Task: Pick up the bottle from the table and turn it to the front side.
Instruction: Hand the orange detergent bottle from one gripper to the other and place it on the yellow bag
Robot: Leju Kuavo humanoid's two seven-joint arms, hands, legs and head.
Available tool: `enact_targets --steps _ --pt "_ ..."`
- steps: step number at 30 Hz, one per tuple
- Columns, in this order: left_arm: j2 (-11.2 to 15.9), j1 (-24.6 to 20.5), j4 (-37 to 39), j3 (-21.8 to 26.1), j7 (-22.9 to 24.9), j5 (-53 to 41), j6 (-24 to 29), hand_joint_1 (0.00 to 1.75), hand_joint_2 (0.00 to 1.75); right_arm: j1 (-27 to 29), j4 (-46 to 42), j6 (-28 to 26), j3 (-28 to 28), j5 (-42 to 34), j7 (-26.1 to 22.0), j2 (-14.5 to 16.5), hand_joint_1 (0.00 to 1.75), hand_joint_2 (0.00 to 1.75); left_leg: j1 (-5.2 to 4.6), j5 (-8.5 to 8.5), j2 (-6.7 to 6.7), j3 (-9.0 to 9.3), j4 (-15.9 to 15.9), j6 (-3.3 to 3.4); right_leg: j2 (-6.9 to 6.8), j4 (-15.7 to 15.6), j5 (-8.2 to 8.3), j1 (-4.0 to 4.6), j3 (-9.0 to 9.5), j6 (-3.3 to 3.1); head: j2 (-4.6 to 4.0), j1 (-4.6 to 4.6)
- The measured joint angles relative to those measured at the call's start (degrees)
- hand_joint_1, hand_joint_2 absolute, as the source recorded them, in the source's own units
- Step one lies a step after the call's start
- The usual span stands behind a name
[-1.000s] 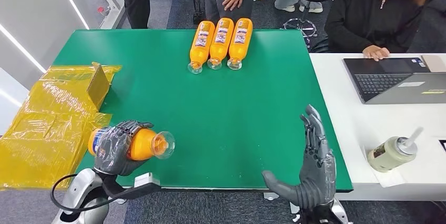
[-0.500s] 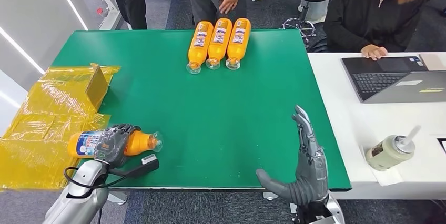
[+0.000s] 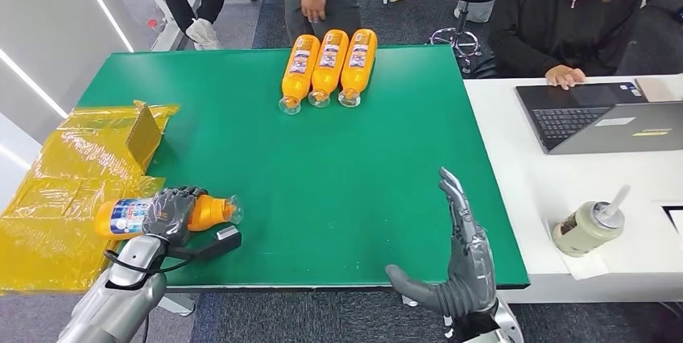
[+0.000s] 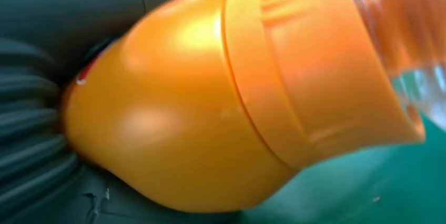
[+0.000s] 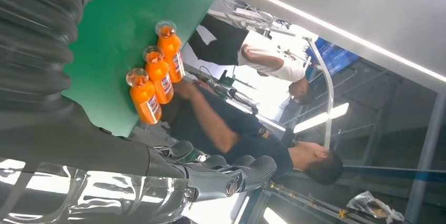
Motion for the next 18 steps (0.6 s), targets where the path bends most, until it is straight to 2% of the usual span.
enact_targets --steps 3,7,8,18 --pt "0.01 -0.54 0.62 -0.24 1.13 -1.15 -0.28 1.23 1.75 -0.31 0.01 0.49 0.00 0.20 0.65 0.28 0.00 1.75 0.00 0.03 -0.02 0.04 -0.04 -0.05 -0.01 0.08 -0.03 0.00 -0.02 -0.10 0.00 0.00" --pt "0.00 -1.54 1.28 -0.56 2.57 -2.66 -1.50 0.06 1.75 -0.65 -0.16 1.07 0.00 0.44 1.55 0.71 0.00 1.75 0.01 0.06 -0.03 0.06 -0.06 -0.09 -0.02 0.13 -0.05 0.01 -0.02 -0.14 0.00 0.00" --pt "0.00 -1.67 1.38 -0.57 2.77 -2.78 -1.66 0.00 1.75 -0.62 -0.29 1.23 0.00 0.70 1.69 0.81 0.00 1.75 0.01 0.06 -0.03 0.06 -0.06 -0.10 -0.02 0.14 -0.05 0.01 -0.03 -0.15 0.00 0.00" --pt "-0.01 -2.07 1.71 -0.54 2.81 -2.60 -0.25 0.00 1.75 -0.23 -1.57 2.64 0.00 2.66 2.63 2.18 0.00 1.75 0.01 0.07 -0.02 0.06 -0.07 -0.11 -0.02 0.16 -0.06 0.02 -0.03 -0.16 0.00 0.01"
